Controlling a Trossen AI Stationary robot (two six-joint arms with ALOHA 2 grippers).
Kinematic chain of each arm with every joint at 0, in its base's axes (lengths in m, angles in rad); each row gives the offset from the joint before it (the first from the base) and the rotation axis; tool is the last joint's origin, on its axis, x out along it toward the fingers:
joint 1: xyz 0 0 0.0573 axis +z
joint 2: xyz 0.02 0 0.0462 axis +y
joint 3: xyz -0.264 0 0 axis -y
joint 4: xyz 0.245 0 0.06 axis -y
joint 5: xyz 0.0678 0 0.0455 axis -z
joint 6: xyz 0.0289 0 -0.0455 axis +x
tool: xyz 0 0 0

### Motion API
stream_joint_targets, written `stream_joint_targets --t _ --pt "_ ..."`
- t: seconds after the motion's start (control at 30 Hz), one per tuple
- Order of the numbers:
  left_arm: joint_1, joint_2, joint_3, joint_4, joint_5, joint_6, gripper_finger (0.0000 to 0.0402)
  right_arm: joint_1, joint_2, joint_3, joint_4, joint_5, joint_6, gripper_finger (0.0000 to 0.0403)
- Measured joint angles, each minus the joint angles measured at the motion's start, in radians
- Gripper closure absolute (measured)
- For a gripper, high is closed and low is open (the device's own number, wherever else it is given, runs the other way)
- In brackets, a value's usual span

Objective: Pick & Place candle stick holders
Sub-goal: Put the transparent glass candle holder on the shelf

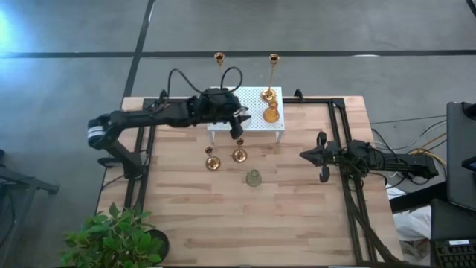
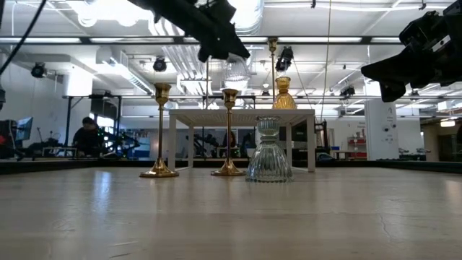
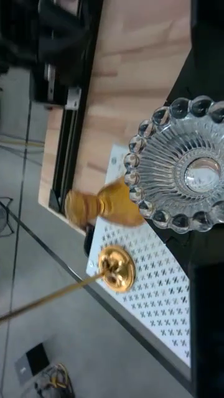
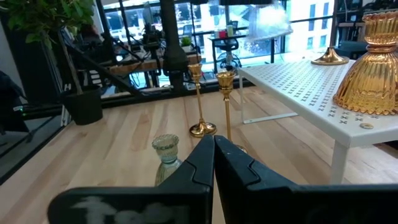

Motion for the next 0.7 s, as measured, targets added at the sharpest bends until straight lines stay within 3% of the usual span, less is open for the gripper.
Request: stream_joint_targets --t 0.7 --pt "0.152 0.225 0.16 0.042 -0.017 0.046 0.0259 0.0 0.0 0.0 0.0 0.0 0.0 0.0394"
